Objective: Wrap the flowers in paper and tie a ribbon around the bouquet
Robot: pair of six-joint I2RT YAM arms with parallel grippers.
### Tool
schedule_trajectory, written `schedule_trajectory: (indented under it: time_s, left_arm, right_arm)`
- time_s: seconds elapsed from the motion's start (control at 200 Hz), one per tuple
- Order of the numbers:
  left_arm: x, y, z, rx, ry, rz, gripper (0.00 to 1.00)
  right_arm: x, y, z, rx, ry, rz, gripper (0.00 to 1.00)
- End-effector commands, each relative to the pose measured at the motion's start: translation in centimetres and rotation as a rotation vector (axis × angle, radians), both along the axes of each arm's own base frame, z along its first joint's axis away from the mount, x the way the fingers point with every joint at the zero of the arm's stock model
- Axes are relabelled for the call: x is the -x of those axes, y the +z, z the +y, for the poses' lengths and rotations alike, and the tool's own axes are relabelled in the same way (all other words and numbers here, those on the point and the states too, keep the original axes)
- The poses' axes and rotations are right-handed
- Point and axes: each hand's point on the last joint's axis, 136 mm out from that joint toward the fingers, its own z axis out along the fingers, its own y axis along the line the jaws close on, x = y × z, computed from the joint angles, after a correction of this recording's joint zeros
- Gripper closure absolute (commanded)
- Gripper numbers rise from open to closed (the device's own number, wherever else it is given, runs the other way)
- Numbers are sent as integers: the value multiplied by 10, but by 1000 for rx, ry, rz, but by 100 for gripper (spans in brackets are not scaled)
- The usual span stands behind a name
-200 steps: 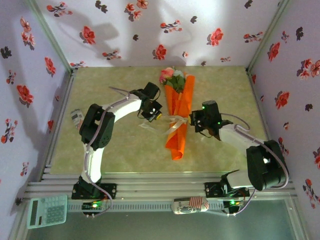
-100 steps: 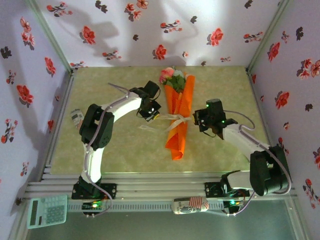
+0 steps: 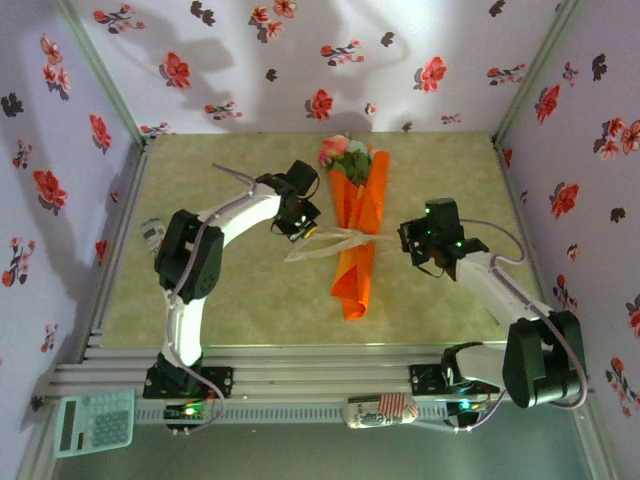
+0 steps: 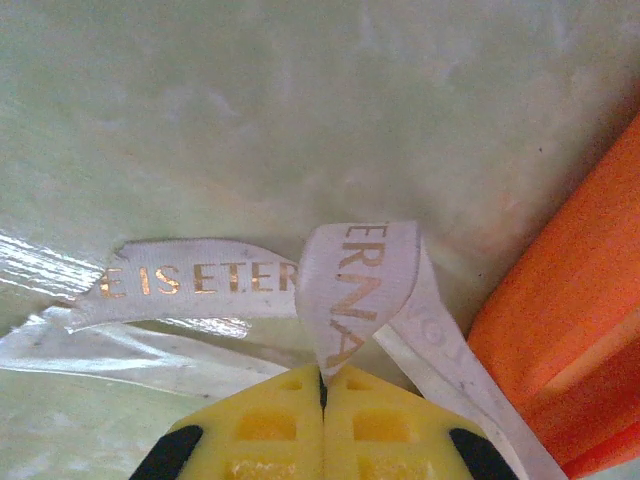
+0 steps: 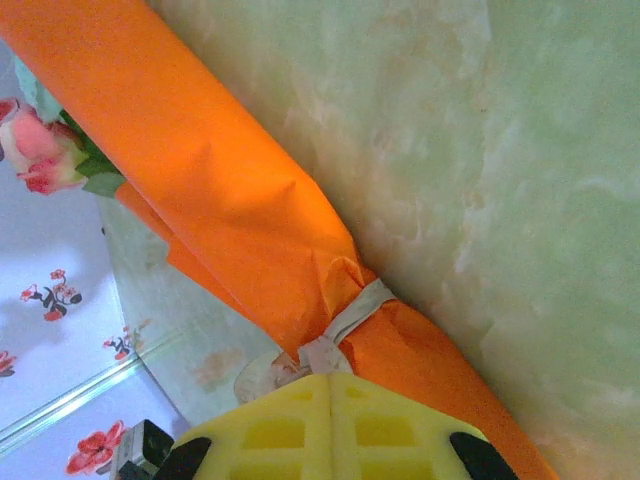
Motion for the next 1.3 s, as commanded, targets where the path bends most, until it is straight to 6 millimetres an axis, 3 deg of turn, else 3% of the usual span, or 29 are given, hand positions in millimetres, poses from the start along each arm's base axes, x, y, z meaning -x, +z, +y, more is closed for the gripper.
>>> schedule_trajectory:
  time_s: [0.0,0.47,1.295]
  left_arm:
    - [8,10,11,-36,-12,-13,100]
    - [11,12,15,-51,-18,-19,100]
    - [14,12,27,-101,-22,-29,100]
  right_arm:
    - [5,-3,-14,65,-4,6,100]
    - [-2,-9,-58,155,-69,21,100]
    - [-1,-26,-107,390,-203,99,100]
